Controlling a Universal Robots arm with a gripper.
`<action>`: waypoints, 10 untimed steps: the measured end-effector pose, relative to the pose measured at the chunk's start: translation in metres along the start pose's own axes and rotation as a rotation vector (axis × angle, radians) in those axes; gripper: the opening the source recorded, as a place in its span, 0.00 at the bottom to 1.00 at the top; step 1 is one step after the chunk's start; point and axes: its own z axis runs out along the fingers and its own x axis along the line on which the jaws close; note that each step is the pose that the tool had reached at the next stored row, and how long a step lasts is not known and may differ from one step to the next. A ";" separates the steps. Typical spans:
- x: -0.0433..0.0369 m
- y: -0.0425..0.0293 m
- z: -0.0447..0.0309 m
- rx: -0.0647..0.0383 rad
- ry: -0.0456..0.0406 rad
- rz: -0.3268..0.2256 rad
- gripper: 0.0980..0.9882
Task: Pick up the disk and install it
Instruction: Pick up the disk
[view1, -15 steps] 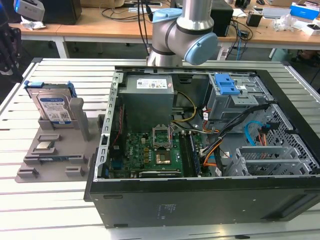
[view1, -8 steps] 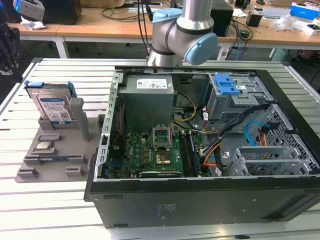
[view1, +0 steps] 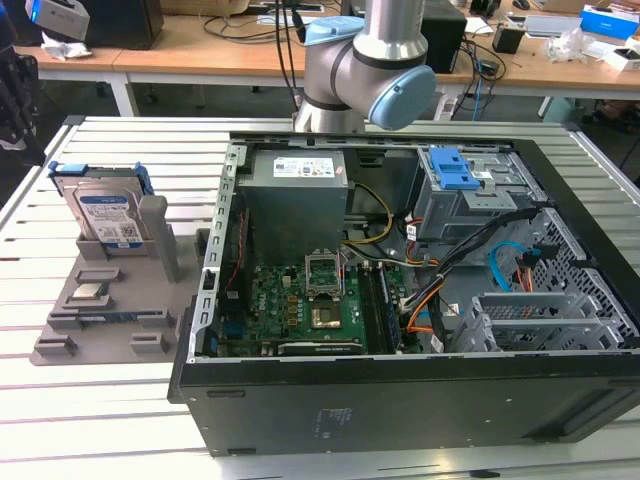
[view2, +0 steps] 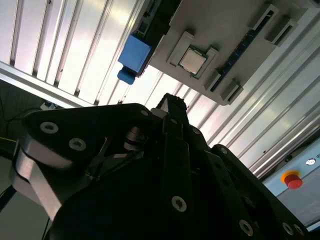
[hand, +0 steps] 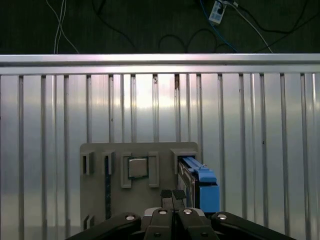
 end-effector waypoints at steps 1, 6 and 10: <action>0.0000 0.0000 0.0000 0.000 0.0000 0.000 0.01; 0.0000 0.0000 0.0000 0.000 0.0000 -0.001 0.22; 0.0000 0.0000 0.0000 0.000 0.0001 -0.001 0.42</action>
